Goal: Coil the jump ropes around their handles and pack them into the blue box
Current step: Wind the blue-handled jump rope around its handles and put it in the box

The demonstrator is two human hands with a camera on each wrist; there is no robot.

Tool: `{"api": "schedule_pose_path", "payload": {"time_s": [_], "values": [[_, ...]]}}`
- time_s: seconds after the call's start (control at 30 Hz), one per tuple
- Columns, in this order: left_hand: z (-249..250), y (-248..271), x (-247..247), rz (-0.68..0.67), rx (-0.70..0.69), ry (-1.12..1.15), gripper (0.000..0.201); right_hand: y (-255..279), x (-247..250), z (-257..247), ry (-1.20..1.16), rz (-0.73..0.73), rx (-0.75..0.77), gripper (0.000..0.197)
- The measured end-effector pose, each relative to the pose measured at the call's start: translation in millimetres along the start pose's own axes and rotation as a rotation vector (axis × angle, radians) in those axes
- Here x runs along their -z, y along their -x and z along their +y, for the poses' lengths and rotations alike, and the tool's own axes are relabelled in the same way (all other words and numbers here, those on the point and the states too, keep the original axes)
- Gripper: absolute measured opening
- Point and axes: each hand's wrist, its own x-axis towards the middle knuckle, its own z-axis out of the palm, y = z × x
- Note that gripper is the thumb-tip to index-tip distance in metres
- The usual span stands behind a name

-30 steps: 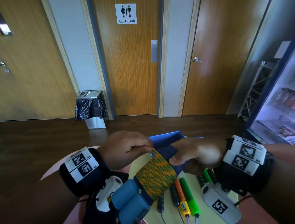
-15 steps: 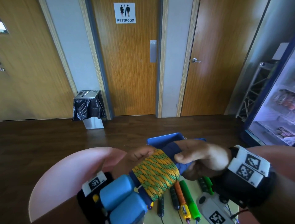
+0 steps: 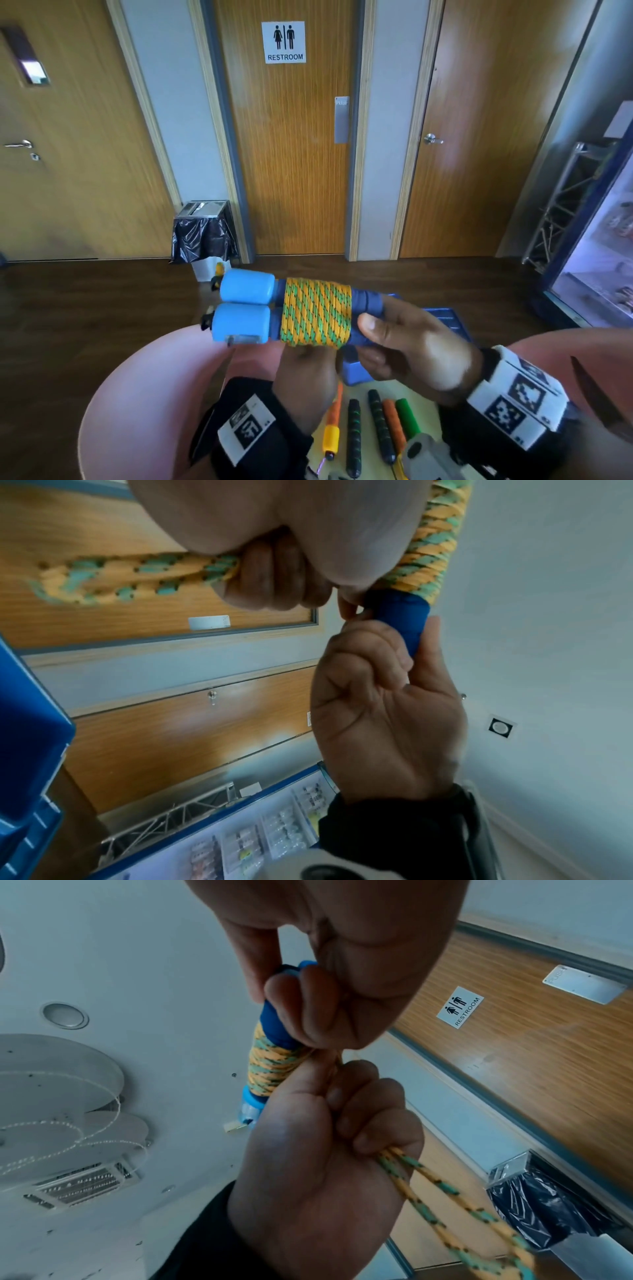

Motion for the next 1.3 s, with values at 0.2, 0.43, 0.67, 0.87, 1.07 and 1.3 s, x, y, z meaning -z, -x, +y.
{"api": "schedule_pose_path", "payload": {"time_s": [0.2, 0.43, 0.67, 0.87, 1.07, 1.3], "values": [[-10.4, 1.6, -8.6, 0.106, -0.172, -0.003, 0.033, 1.7, 2.0, 12.5, 0.136, 0.29, -0.014, 0.011], [-12.2, 15.5, -33.2, -0.261, -0.116, -0.035, 0.032, 9.1, 44.6, 33.6, 0.327, 0.663, -0.077, 0.022], [-1.2, -6.7, -72.2, -0.313, 0.013, -0.181, 0.028, 53.4, 94.6, 25.4, 0.959, 0.593, -0.117, 0.027], [15.5, -26.3, -126.6, -0.36, -0.206, -0.711, 0.026, 96.5, 146.3, 4.7, 1.165, 0.405, -0.243, 0.028], [25.6, -35.1, -181.3, -0.329, -0.635, -1.037, 0.02, 131.4, 200.2, -22.6, 1.054, 0.236, -0.359, 0.018], [14.4, -41.3, -233.5, -0.3, -0.731, -0.809, 0.025, 154.2, 245.3, -47.5, 0.935, 0.087, -0.413, 0.038]]}}
